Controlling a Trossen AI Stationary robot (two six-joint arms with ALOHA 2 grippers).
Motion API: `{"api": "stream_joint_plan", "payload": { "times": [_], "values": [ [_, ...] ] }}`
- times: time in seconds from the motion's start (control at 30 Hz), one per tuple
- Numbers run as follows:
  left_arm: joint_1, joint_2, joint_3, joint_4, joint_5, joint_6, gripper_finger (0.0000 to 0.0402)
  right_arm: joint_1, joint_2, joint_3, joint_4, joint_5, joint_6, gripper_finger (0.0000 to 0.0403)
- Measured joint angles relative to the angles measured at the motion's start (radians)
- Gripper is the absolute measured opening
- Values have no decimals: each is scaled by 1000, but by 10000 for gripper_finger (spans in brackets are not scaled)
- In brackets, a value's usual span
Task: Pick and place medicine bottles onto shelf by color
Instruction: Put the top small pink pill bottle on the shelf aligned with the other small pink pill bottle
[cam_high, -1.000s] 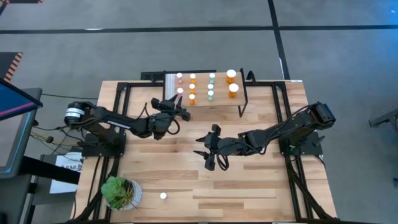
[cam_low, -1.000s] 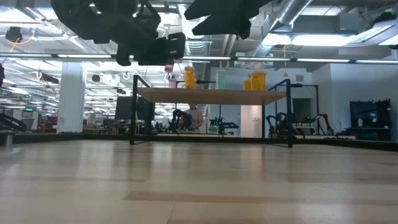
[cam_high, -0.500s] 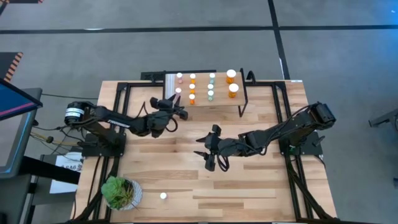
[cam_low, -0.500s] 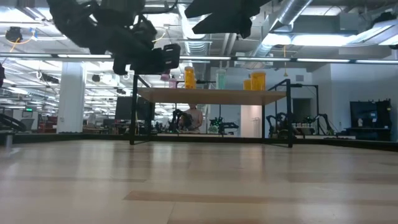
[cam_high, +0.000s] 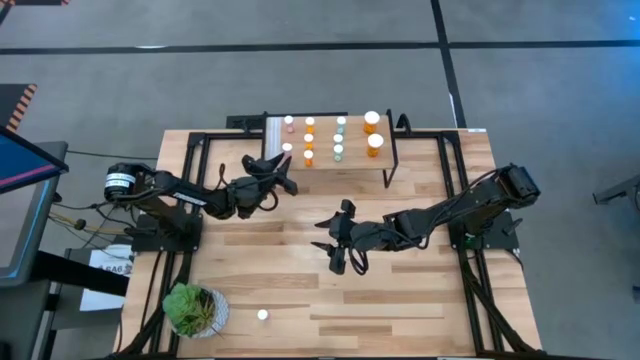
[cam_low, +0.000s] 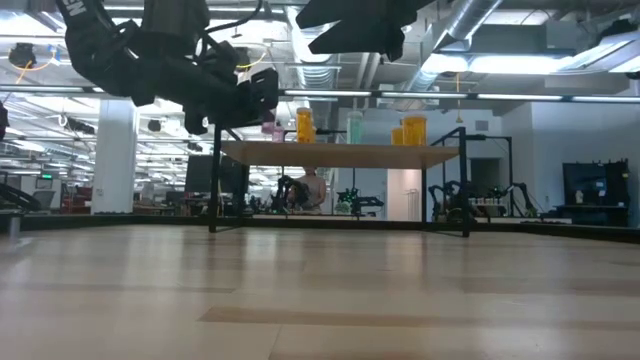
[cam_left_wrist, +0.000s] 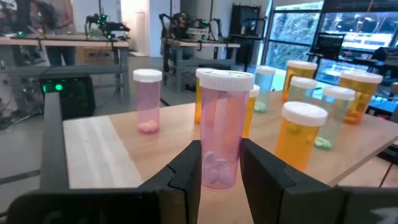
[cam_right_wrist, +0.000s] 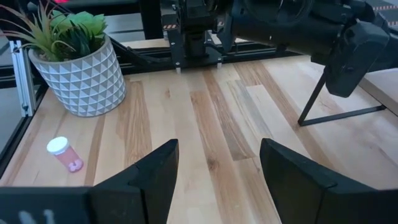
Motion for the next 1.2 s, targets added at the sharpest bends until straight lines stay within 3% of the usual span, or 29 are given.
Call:
{"api": "stream_joint_plan", "payload": {
  "times": [0.67, 1.0, 1.2],
  "values": [
    [19, 0, 0, -64, 45, -74, 88, 0, 0, 0, 0, 0, 0, 249],
    [17, 0, 0, -91, 43, -82, 166, 0, 0, 0, 0, 0, 0, 249],
    [-2, 0, 0, -91, 38, -84, 187, 0, 0, 0, 0, 0, 0, 249]
  ]
}}
